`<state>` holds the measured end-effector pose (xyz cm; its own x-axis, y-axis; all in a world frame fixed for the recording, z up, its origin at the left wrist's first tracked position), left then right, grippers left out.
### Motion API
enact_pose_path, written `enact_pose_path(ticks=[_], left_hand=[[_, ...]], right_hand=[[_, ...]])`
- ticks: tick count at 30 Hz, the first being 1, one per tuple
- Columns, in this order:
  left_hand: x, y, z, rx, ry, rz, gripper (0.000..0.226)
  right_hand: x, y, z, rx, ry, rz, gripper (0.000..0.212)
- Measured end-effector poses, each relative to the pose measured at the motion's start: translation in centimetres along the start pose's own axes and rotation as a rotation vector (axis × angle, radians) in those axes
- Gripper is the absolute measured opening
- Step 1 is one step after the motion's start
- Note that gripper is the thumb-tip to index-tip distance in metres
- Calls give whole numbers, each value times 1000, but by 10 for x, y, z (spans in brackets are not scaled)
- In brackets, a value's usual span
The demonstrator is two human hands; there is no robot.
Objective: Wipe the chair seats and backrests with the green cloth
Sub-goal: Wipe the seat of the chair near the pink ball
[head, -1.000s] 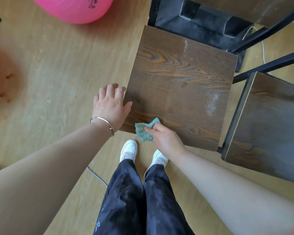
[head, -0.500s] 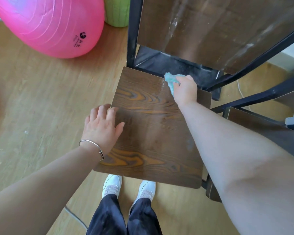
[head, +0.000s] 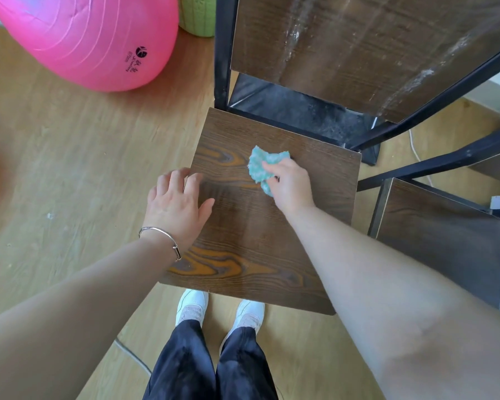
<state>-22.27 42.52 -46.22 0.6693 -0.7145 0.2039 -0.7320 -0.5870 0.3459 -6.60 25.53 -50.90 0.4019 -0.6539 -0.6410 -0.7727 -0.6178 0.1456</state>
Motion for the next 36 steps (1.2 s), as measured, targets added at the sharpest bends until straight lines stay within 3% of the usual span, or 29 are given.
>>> enact_pose_path(ticks=[5,20,23,27,29,36], left_hand=[[-4,14,0,-5,-14,2,51],[-35,74,18,-22,-49,2,50],[-49,78,14,-2,-47,-17,50],[-76,76,8,27,-32,-79,50],[-90,76,5,38,-26,-104,50],[-114,82,2,37,16,-136,55]], right_hand=[[-21,78,32,-55,-8,-123,39],[-50,221,91,-298,-49,-166,43],[-53,209,81,-258,-59,-142,41],[-56,146,38,63,-70,-30,39],[-56,104,27,134,-65,50,38],[-75,17,70,-23,104,69,42]])
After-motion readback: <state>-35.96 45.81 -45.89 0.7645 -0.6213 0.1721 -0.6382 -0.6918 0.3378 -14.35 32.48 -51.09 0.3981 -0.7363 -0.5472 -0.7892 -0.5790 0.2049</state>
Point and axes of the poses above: each hand's wrist, its own y-axis away from the middle knuckle, its own z-axis out of the palm, x = y × z, the point moved 9 cm from there along -y, towards the middle knuckle, and after that the axes turned 13 degrees about -z, right-handed, at the moved point
